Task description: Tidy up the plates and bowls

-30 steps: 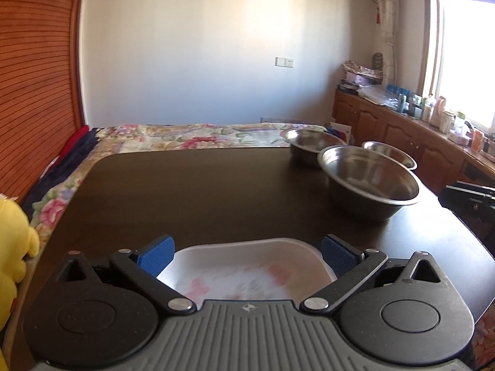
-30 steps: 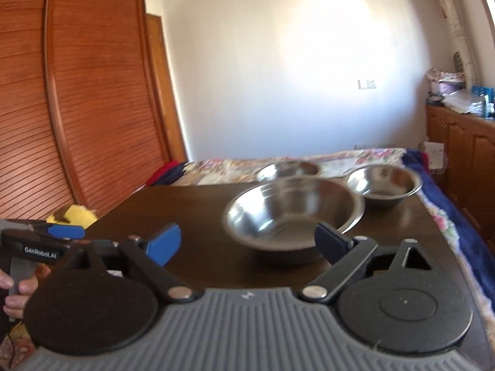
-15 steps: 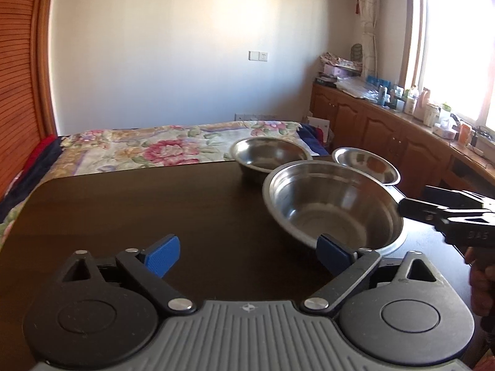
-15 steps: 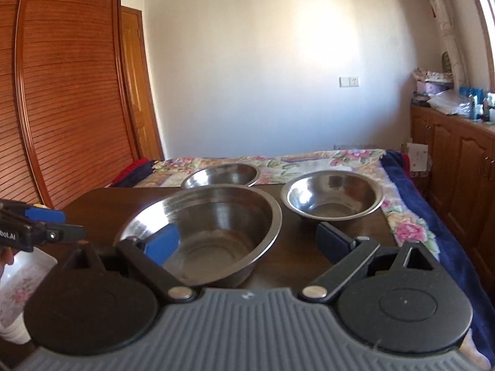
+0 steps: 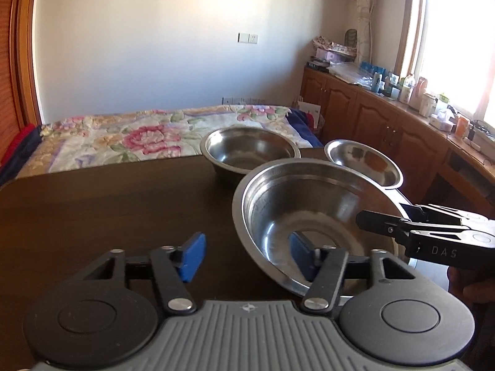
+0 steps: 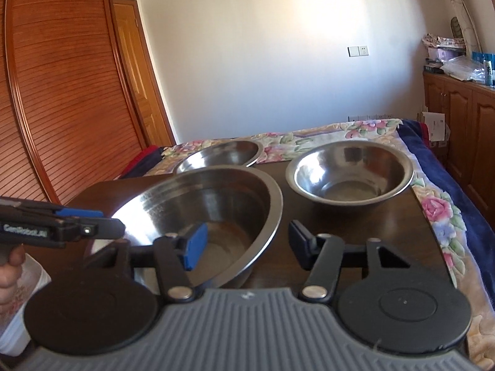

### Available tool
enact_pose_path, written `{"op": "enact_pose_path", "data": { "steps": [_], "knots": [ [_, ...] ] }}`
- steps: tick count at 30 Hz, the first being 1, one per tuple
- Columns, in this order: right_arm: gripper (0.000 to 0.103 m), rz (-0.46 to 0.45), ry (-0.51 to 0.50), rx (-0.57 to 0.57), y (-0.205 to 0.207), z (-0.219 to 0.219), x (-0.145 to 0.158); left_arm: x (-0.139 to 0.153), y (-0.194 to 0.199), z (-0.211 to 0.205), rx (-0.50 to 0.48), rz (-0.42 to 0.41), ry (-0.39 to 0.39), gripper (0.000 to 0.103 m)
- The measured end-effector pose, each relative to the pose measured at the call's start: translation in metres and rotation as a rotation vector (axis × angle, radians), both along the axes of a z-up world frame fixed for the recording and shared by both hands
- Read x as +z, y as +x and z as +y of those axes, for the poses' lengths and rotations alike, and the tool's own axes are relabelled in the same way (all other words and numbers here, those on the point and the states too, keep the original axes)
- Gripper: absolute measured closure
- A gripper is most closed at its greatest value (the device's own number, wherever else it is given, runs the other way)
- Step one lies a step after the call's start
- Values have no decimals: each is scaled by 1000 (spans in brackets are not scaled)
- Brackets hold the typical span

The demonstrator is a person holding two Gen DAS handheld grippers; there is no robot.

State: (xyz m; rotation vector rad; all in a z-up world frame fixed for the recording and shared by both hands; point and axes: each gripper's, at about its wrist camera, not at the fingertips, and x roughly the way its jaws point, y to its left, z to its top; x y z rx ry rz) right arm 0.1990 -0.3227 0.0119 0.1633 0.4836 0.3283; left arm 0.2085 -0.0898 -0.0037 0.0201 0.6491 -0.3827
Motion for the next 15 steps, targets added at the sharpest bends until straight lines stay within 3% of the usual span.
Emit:
{"op": "enact_pose_path", "data": {
  "steps": [4, 8, 11, 12, 15],
  "knots": [
    [49, 1, 0, 4, 0, 0, -1, -6, 6, -5, -6, 17, 4, 58],
    [53, -7, 4, 8, 0, 1, 0, -9, 8, -7, -16, 27, 3, 63],
    [60, -4, 9, 7, 3, 0, -1, -9, 10, -9, -26, 32, 1, 73],
    [67, -3, 13, 11, 4, -1, -1, -8, 12, -10, -28, 35, 0, 75],
    [72, 1, 25, 11, 4, -2, -1, -7, 11, -9, -28, 40, -4, 76]
  ]
}}
